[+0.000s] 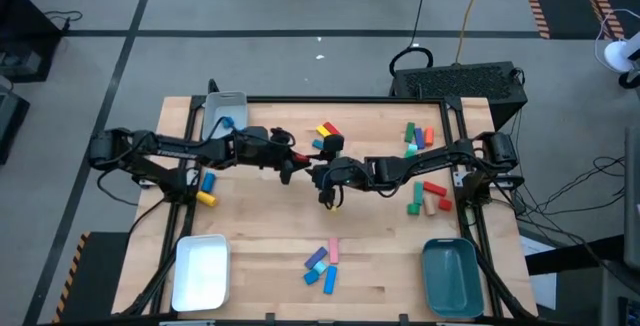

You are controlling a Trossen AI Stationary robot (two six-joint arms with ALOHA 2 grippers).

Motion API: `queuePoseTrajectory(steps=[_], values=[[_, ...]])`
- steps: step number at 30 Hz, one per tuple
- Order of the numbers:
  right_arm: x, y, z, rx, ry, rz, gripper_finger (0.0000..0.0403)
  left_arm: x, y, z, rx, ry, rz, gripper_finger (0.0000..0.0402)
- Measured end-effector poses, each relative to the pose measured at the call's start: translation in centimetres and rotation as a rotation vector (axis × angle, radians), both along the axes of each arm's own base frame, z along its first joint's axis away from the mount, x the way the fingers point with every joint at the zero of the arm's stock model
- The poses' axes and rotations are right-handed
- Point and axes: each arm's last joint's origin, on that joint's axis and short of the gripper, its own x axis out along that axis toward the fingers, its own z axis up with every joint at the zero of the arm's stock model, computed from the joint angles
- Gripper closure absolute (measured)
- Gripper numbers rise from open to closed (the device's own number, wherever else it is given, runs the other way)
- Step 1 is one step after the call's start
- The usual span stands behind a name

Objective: Sort blocks by size
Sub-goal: Put the red half-circle block into the gray bin

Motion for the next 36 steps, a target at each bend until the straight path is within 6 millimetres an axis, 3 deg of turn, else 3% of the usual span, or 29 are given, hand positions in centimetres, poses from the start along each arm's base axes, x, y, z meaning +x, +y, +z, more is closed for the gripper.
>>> queuePoseTrajectory(steps=[4,8,16,28,36], values=[[-0.5,-0.5,-0.4,-0.037,0.022,-0.201,0.0184,-0.5,0.9,-0.1,0.019,0.032,0.047,0.0313],[-1.2,-1.4,-1.2,0.030,0.061,-0.301,0.0170,-1.5,2.0,-0.1,0.067,0.103,0.144,0.0313],[-1.5,-3.2,-1.9,0.205,0.093,-0.305,0.0185,-4.8,3.7,0.7,0.157,0.266,0.324,0.0313],[-1.5,-3.2,-2.1,0.277,0.101,-0.262,0.0188,-11.2,6.2,0.1,0.209,0.688,0.705,0.0313],[-1.3,-3.2,-1.9,0.283,0.077,-0.261,0.0188,-13.2,7.8,-0.1,0.207,0.788,0.853,0.0313]])
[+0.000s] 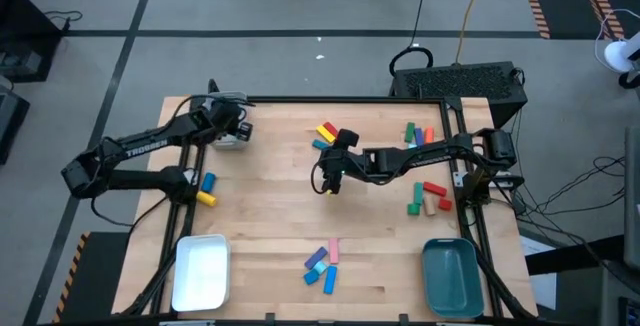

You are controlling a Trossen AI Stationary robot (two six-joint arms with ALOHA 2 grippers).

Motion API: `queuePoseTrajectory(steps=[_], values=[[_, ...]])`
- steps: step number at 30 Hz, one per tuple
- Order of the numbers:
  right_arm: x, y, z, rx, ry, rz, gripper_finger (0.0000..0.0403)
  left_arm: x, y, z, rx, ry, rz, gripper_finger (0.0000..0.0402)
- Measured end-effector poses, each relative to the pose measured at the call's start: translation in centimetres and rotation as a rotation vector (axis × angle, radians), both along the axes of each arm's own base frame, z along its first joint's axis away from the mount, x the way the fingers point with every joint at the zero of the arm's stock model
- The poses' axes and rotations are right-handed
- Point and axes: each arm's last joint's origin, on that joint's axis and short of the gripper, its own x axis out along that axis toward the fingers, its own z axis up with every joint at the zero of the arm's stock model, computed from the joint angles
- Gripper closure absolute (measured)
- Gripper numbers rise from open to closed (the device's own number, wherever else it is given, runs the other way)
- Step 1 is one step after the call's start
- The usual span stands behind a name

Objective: Sort blocks by size
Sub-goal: Put the red half-circle block into the gray bin, then put the green half-circle block into the gray bin

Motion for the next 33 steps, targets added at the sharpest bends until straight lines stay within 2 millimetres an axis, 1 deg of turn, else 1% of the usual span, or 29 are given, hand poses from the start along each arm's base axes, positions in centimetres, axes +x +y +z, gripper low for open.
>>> queuePoseTrajectory(steps=[2,3,6,9,12,15,17,21,29,33], values=[[0.0,0.0,0.0,-0.014,0.008,0.012,0.0188,-0.3,0.3,0.0,0.002,0.000,0.021,0.0309],[0.0,0.0,0.0,-0.028,0.017,0.022,0.0188,-0.4,0.5,0.0,0.004,0.009,0.021,0.0301],[0.0,-0.2,0.0,-0.053,0.032,0.037,0.0188,-0.7,0.8,0.0,0.009,0.028,0.021,0.0260],[0.0,-0.3,0.0,-0.065,0.040,0.043,0.0188,-1.0,1.0,0.0,0.009,0.029,0.038,0.0232],[-0.1,-0.4,0.0,-0.090,0.068,0.063,0.0188,-1.0,1.1,0.0,0.009,0.030,0.040,0.0222],[-0.6,-0.4,-0.5,-0.076,0.123,0.021,0.0188,-1.0,1.1,0.0,0.009,0.030,0.039,0.0220],[-1.2,-0.6,-0.9,-0.077,0.172,-0.059,0.0188,-0.9,1.1,0.1,0.015,0.029,0.026,0.0219],[-2.9,-1.5,-1.6,-0.096,0.292,-0.243,0.0188,0.0,1.0,0.5,0.034,-0.019,-0.105,0.0218],[-7.2,-3.8,-2.4,0.043,0.597,-0.441,0.0186,3.1,0.4,2.3,0.137,-0.269,-0.400,0.0217],[-8.8,-4.9,-2.3,0.100,0.721,-0.495,0.0186,4.3,-0.1,3.3,0.205,-0.373,-0.496,0.0217]])
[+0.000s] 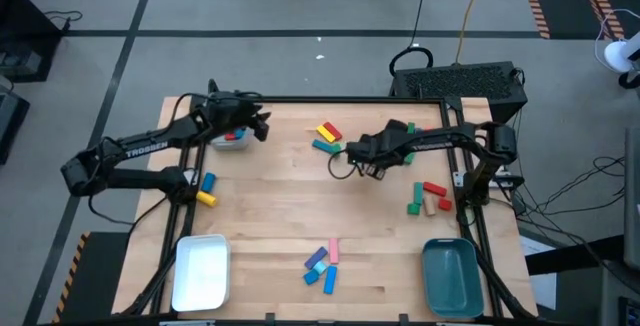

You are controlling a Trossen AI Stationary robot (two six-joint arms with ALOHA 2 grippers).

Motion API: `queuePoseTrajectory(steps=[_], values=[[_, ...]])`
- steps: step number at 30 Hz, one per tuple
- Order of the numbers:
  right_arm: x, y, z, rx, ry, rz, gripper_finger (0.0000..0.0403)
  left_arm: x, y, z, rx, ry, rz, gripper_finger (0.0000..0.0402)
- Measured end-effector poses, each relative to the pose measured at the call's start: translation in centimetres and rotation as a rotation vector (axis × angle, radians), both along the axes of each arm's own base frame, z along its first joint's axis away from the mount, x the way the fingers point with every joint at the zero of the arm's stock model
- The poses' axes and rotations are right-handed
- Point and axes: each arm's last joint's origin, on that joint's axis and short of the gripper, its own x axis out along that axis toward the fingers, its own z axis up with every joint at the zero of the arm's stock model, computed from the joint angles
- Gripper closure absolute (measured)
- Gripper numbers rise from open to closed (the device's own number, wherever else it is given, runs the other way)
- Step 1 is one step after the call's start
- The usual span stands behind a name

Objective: Sort blocks by size
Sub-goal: Put the green half-circle block into the gray bin

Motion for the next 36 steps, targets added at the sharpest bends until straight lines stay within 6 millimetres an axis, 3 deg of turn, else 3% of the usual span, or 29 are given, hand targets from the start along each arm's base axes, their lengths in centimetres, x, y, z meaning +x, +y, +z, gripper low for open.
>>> queuePoseTrajectory(steps=[8,14,21,30,36], values=[[-2.4,-1.8,2.4,0.081,-0.069,-0.190,0.0185,1.5,-0.7,2.4,0.142,-0.231,-0.065,0.0217],[-5.8,-1.8,3.7,0.124,-0.218,-0.353,0.0185,1.8,-0.9,3.4,0.178,-0.331,-0.073,0.0217],[-9.5,-1.3,1.7,0.251,-0.302,-0.543,0.0185,1.8,-0.9,3.6,0.165,-0.361,-0.058,0.0217],[-10.0,-1.7,-0.5,0.266,-0.440,-0.722,0.0185,1.8,-0.9,3.6,0.172,-0.358,-0.058,0.0217],[-9.7,-2.3,-0.7,0.242,-0.552,-0.828,0.0172,1.8,-0.8,3.6,0.177,-0.355,-0.048,0.0217]])
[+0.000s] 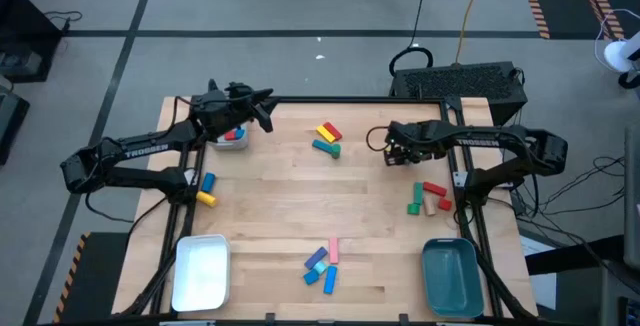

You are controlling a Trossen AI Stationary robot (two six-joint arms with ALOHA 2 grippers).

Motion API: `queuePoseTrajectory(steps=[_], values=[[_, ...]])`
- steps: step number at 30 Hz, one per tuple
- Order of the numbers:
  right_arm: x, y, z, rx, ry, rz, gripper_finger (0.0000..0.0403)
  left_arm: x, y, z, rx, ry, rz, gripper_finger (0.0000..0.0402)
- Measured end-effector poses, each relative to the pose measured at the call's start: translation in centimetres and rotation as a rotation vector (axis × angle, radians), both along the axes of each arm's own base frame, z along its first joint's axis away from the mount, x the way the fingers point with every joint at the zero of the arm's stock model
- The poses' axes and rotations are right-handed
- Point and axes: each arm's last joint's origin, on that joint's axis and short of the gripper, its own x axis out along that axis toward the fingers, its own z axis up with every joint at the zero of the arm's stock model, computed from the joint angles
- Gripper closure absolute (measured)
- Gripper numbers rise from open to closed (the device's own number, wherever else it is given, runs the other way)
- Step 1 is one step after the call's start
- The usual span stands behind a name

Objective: Sort blocks by size
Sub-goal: Put the green half-circle block into the gray bin

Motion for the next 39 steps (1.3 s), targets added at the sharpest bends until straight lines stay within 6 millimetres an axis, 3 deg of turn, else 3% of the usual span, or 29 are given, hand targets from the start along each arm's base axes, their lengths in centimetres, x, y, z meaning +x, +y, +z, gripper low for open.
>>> queuePoseTrajectory(steps=[9,14,21,30,33,39], values=[[-0.4,-0.7,-0.5,0.022,0.008,-0.158,0.0097,0.0,0.0,0.0,0.034,0.027,-0.004,0.0217],[-0.1,-1.0,-1.8,0.057,0.064,-0.213,0.0093,0.0,0.0,0.0,0.034,0.027,-0.004,0.0217],[1.1,-1.6,-3.5,0.053,0.051,-0.190,0.0151,0.0,0.0,0.0,0.034,0.028,-0.004,0.0217],[1.3,-2.1,-3.5,0.036,0.024,-0.158,0.0259,0.0,0.0,0.0,0.034,0.029,-0.004,0.0217],[1.6,-2.1,-3.4,0.029,0.000,-0.088,0.0292,0.0,0.0,-0.1,0.035,0.034,-0.004,0.0217],[3.6,-2.0,-1.9,-0.045,-0.169,0.202,0.0294,0.0,0.0,-0.1,0.083,0.071,-0.011,0.0217]])
